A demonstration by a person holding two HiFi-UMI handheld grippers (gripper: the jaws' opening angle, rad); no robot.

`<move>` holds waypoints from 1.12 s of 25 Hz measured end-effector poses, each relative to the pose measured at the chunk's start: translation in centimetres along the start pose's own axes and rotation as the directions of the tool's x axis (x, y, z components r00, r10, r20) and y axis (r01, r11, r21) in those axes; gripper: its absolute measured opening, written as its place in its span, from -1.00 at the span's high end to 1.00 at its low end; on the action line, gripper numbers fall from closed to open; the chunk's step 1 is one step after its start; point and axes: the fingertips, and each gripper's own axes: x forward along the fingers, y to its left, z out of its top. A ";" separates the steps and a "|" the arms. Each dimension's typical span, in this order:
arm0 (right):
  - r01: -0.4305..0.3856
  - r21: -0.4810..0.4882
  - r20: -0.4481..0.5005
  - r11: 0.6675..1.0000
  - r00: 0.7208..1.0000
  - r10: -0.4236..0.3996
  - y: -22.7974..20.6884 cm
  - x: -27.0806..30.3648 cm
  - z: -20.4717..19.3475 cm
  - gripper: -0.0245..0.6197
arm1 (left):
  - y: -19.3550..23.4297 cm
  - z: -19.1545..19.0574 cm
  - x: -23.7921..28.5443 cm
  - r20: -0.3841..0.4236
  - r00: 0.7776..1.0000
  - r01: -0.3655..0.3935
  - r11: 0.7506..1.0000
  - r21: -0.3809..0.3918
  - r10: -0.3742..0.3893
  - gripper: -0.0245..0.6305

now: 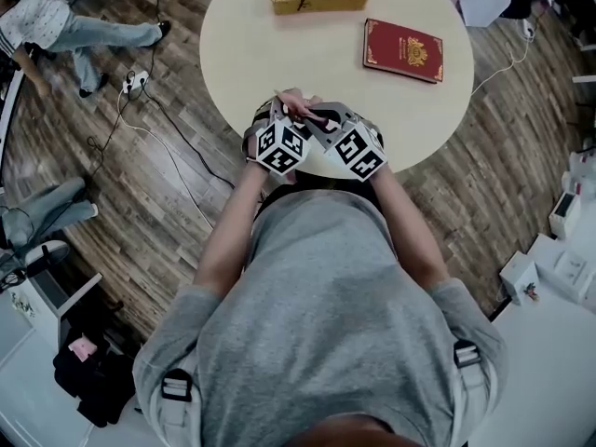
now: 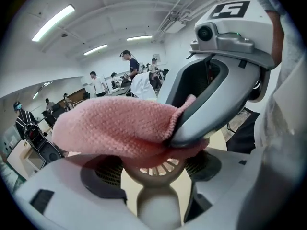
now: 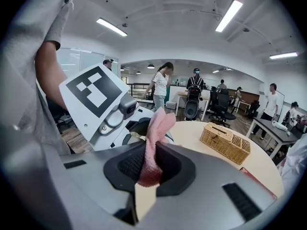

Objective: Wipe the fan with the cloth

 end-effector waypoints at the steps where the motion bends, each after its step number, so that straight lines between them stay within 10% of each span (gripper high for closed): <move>1: 0.007 0.010 0.007 1.000 1.000 -0.007 -0.2 -0.3 -0.1 0.79 | 0.0 0.1 0.0 0.005 1.000 0.002 1.000 -0.012 -0.002 -0.22; 18: 0.089 0.119 0.105 0.989 0.989 -0.102 -4.4 -1.1 1.2 0.79 | 1.6 0.8 -1.8 0.104 0.995 0.017 0.997 -0.081 -0.008 -0.22; 28: 0.002 0.233 0.236 0.972 0.970 -0.059 -4.3 -1.7 3.3 0.79 | 1.5 1.7 -2.9 0.220 0.973 0.101 0.982 -0.161 -0.064 -0.22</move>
